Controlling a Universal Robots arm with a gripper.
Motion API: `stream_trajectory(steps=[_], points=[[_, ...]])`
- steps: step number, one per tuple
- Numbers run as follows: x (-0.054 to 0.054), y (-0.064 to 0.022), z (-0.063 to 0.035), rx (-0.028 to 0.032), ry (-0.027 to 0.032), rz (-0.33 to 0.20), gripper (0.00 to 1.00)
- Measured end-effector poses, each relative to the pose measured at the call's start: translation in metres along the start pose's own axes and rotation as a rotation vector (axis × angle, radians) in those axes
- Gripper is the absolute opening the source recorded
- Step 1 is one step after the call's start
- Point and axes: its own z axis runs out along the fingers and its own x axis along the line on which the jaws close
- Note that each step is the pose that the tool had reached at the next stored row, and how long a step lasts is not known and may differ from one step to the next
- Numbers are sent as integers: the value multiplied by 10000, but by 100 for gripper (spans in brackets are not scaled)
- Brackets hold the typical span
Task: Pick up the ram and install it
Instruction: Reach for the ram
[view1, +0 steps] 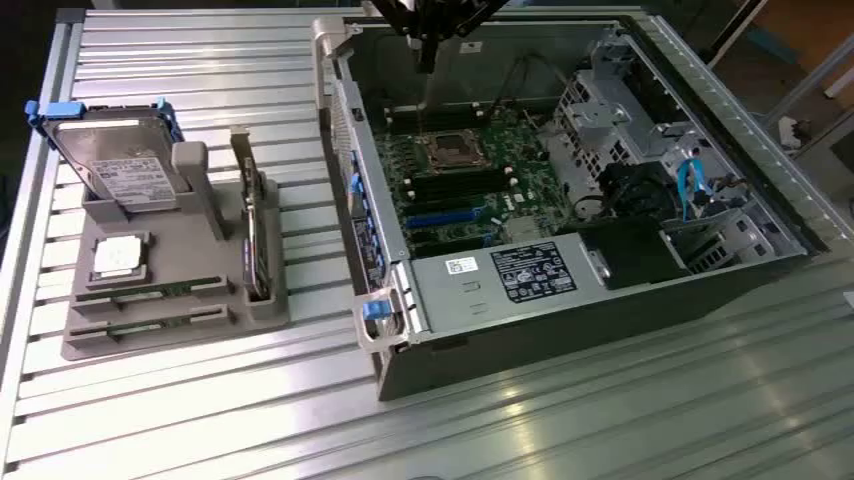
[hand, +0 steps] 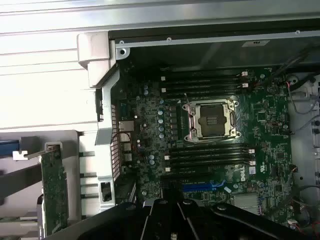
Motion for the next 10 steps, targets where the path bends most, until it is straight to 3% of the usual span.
stream_trajectory(steps=[10], points=[[0, 0, 0, 0, 0, 0, 11]])
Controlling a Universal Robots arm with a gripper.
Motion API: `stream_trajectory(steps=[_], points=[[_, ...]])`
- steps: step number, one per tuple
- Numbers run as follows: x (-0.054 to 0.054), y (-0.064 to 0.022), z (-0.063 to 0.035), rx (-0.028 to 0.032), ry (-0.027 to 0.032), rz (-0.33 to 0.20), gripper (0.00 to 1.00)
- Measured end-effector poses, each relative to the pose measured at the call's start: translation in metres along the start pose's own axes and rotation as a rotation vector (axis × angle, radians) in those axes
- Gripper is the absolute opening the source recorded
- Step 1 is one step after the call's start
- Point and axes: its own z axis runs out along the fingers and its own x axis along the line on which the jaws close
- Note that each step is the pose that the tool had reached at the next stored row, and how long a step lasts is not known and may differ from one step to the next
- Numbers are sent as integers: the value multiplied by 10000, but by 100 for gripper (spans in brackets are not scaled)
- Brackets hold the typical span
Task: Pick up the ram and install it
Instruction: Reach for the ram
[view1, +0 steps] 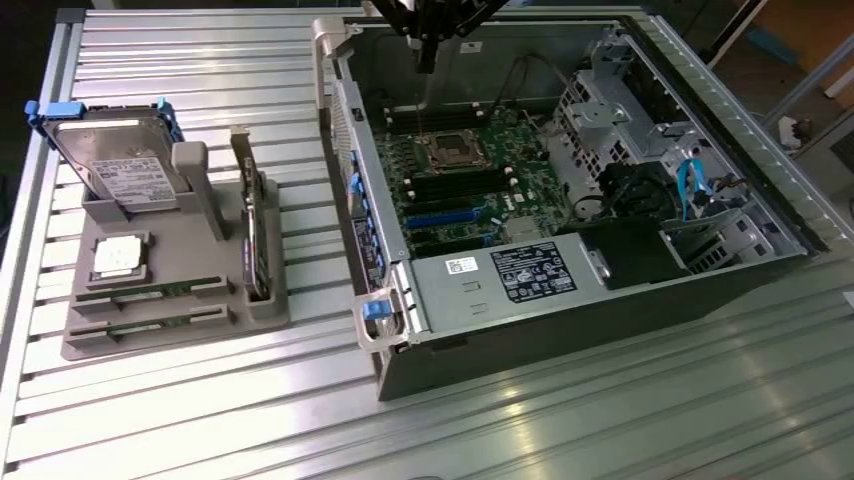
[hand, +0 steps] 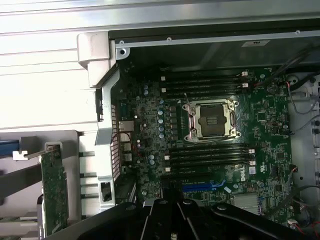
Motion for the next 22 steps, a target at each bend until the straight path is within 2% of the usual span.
stream_trajectory(steps=[4, 8, 12, 22], points=[[16, -1, 0, -1, 0, 1, 11], [80, -6, -2, 0, 0, -1, 11], [227, -17, -7, 0, 0, 0, 11], [511, -39, -14, 0, 0, 0, 11]])
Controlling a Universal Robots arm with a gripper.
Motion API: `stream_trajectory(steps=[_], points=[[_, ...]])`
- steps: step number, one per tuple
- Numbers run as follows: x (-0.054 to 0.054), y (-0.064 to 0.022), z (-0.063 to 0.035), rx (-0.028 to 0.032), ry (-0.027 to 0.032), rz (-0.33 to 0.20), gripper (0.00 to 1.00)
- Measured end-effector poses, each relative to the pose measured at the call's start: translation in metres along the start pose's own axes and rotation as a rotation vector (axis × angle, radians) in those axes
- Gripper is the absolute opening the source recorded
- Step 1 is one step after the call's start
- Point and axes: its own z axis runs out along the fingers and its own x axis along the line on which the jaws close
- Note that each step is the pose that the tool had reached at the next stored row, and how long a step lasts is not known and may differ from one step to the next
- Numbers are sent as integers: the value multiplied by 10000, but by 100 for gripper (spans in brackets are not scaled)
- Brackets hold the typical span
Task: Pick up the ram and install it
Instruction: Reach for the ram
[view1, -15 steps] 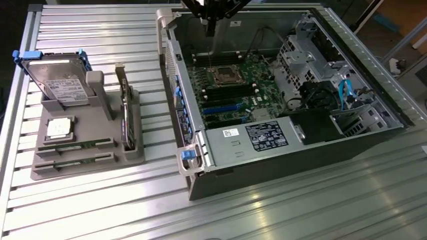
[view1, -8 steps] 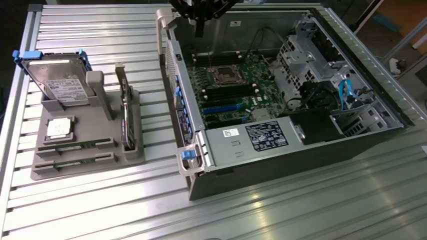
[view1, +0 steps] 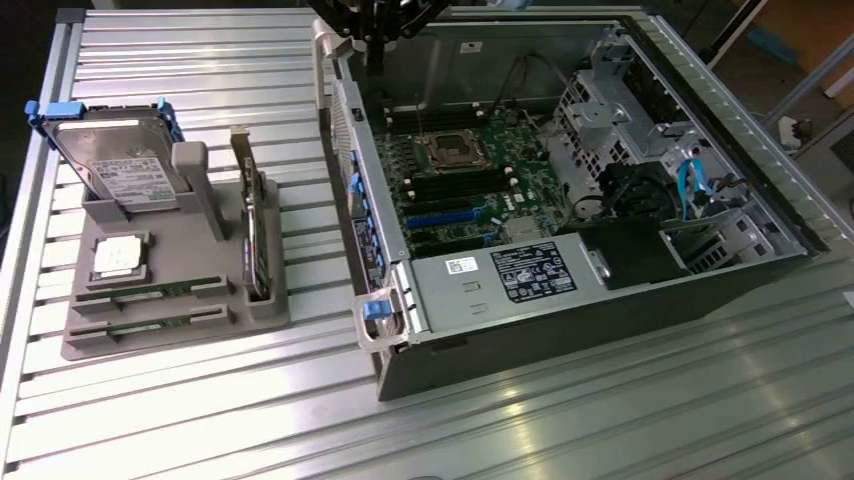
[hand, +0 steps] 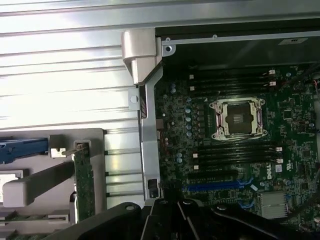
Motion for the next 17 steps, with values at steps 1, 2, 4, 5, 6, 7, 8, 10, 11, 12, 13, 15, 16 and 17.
stream_trajectory(steps=[1, 2, 4, 5, 6, 7, 8, 10, 11, 12, 13, 15, 16, 17], points=[[22, -1, -1, 1, 0, 0, 11], [48, -3, -2, 1, 0, 0, 11], [111, -8, -3, 0, 0, 1, 11], [141, -10, -4, 0, 0, 1, 11], [166, -12, -4, 0, 0, 2, 11], [192, -14, -5, 0, 0, 1, 11], [218, -16, -6, 0, 0, 1, 11], [277, -21, -8, 0, 0, 0, 11], [318, -24, -9, 1, 1, 2, 11], [356, -27, -10, 1, 1, 2, 11], [385, -29, -11, 1, 1, 2, 11], [441, -33, -12, 0, 0, 0, 11], [471, -35, -13, 1, 0, 1, 11], [499, -37, -14, 0, -1, 2, 11]])
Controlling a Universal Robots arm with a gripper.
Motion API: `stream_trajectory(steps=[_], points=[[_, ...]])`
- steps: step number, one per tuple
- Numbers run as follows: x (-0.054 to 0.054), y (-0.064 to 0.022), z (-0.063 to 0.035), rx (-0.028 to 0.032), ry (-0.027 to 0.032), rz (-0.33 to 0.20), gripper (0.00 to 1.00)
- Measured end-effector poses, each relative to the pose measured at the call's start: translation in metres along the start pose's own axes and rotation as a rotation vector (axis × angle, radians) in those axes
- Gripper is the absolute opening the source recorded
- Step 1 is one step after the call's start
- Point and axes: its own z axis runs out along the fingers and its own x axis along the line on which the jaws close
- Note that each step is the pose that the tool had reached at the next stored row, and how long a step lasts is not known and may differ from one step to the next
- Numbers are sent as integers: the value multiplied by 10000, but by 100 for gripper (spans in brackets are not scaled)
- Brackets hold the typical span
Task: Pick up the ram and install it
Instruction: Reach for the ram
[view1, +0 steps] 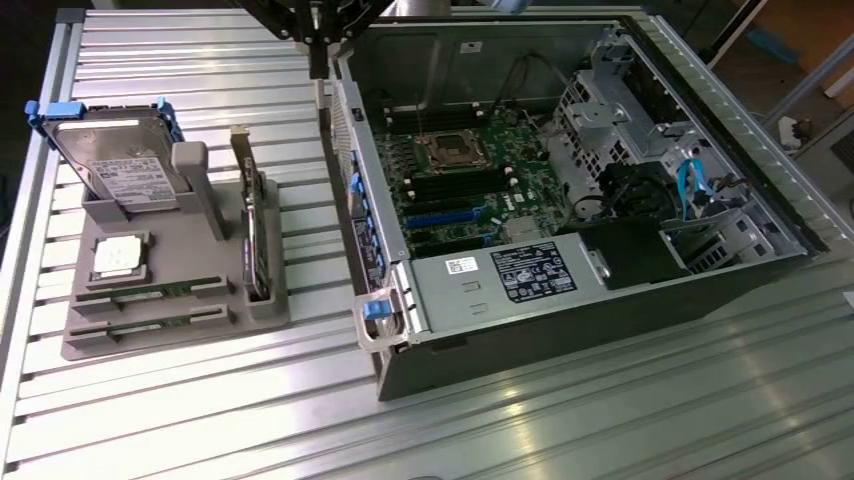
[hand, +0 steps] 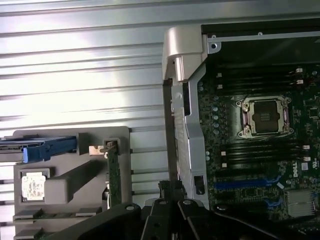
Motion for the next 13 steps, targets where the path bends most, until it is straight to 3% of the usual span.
stream_trajectory(steps=[13], points=[[429, -32, -12, 0, 0, 8, 11]])
